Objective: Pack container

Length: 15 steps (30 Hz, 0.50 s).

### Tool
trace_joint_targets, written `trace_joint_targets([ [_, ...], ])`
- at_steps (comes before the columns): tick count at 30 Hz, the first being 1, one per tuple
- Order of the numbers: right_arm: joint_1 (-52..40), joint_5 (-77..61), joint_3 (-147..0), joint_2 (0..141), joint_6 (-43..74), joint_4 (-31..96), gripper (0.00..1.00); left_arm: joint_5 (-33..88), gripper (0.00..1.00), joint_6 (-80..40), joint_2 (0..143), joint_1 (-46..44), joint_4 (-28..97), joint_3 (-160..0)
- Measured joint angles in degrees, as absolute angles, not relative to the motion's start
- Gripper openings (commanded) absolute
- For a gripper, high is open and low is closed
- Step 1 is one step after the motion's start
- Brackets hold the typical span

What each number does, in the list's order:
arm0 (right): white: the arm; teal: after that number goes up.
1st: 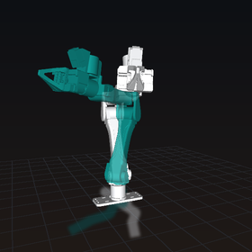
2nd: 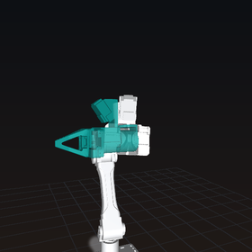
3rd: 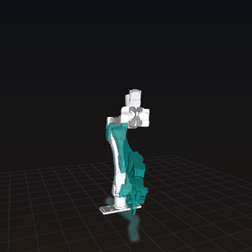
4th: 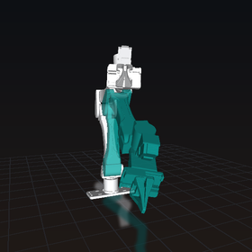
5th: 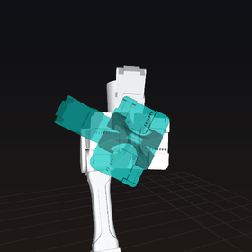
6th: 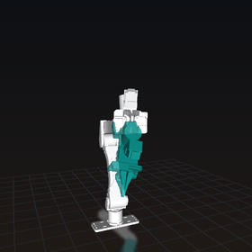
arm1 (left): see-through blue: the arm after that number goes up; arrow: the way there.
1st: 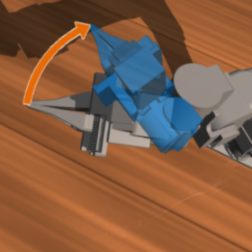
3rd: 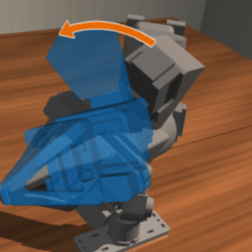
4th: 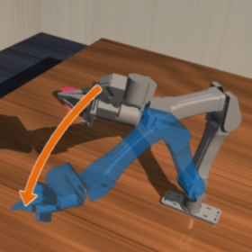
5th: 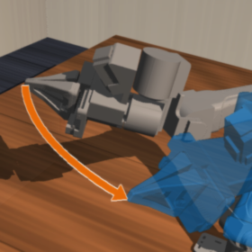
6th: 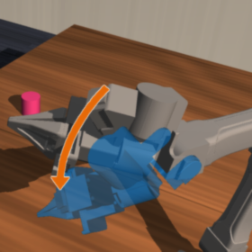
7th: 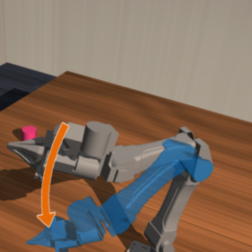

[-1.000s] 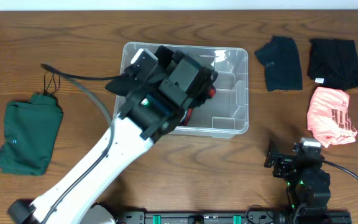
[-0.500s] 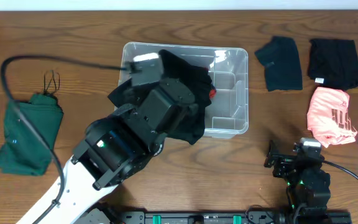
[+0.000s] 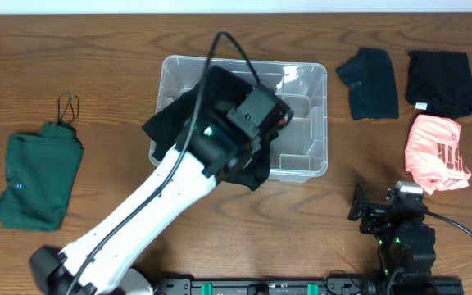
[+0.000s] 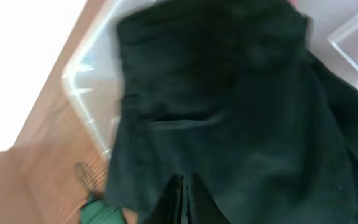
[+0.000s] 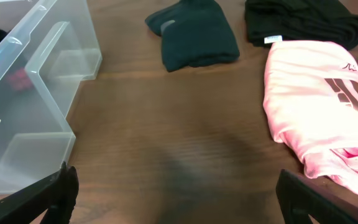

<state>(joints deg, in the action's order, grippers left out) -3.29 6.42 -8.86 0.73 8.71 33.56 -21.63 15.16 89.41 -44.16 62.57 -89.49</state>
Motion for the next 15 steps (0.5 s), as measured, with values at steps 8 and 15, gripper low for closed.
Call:
trace_joint_targets([
  [8,-3.3,6.4,-8.9,0.7,8.7,33.6,0.99,1.2,0.06,23.2,93.2,-32.0,63.1,-89.5],
  [15,-3.3,6.4,-8.9,0.7,8.7,33.6,0.99,12.5,0.06,28.4,93.8,-24.3,66.1,-89.5],
])
